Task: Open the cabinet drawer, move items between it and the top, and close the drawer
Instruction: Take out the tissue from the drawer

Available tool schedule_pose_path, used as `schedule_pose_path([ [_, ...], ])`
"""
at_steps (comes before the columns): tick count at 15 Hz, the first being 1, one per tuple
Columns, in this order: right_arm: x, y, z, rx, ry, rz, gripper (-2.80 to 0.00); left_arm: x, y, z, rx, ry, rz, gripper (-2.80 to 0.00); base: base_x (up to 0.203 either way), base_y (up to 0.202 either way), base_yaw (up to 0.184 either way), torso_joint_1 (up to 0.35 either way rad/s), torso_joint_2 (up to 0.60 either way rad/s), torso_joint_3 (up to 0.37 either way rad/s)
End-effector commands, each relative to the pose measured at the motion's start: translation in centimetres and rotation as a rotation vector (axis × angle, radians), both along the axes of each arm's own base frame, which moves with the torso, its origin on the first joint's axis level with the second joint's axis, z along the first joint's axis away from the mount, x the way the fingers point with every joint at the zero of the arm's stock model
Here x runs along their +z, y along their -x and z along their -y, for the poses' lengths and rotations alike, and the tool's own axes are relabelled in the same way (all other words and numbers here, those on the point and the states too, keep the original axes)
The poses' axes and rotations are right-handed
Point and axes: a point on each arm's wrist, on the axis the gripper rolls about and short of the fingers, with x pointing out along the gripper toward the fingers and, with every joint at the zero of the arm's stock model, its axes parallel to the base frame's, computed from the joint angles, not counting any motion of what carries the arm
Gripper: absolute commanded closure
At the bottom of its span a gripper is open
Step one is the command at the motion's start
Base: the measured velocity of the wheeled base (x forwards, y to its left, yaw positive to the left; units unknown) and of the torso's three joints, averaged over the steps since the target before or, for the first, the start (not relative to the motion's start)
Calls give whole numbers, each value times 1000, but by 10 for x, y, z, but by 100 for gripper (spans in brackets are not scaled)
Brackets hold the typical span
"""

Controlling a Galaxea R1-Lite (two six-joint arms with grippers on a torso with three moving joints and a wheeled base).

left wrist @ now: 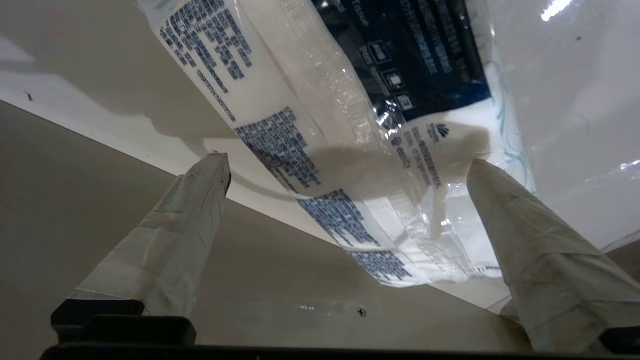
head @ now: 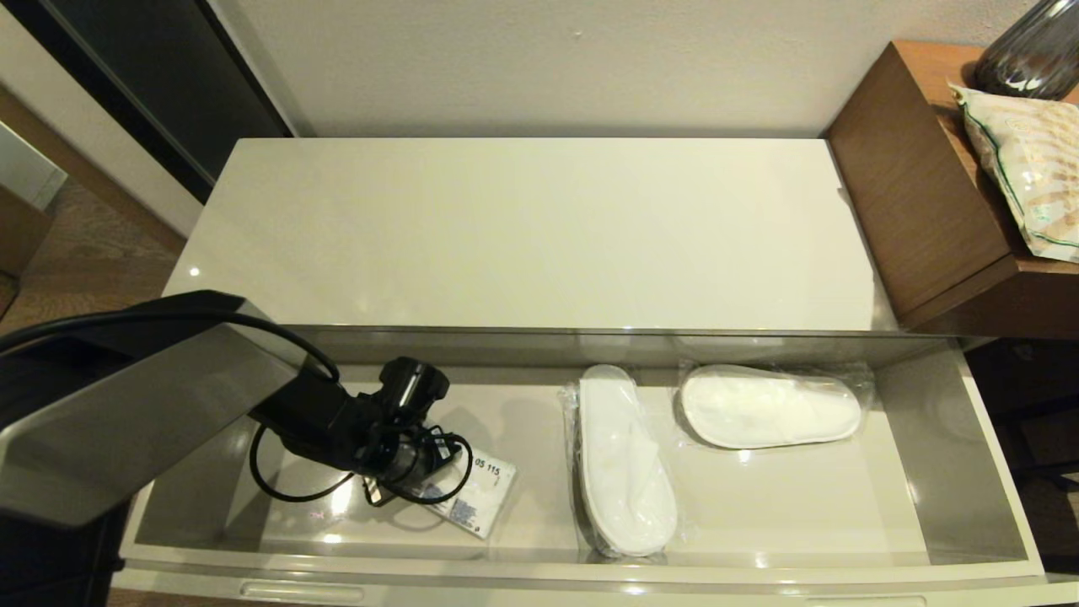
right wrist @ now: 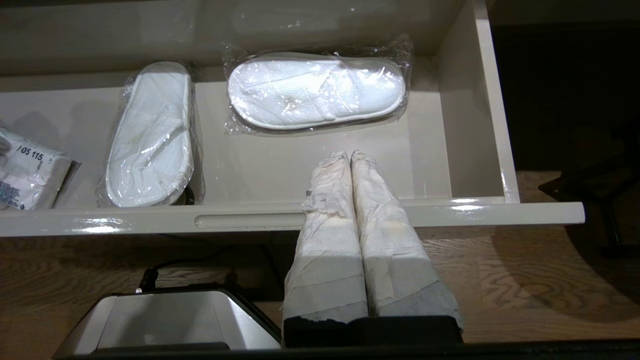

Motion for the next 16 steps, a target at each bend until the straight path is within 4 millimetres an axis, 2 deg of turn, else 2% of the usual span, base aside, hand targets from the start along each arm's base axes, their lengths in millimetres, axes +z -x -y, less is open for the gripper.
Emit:
schedule_pose_path([
  [1, 0, 0, 0, 0, 0, 1, 0, -3, -1, 0, 5, -1, -6, -280, 0, 0, 0, 0, 0, 0],
  [6, 0, 0, 0, 0, 0, 1, 0, 3, -20, 10, -15, 14, 55, -280, 0, 0, 0, 0, 0, 0],
  [10, 0, 0, 0, 0, 0, 1, 0, 1, -22, 11, -20, 14, 55, -280, 0, 0, 0, 0, 0, 0],
  [12, 0, 0, 0, 0, 0, 1, 0, -10, -25, 13, -26, 2, 35, -280, 0, 0, 0, 0, 0, 0],
  [16, 0, 0, 0, 0, 0, 1, 0, -9, -27, 13, -31, 3, 45, -280, 0, 0, 0, 0, 0, 0],
])
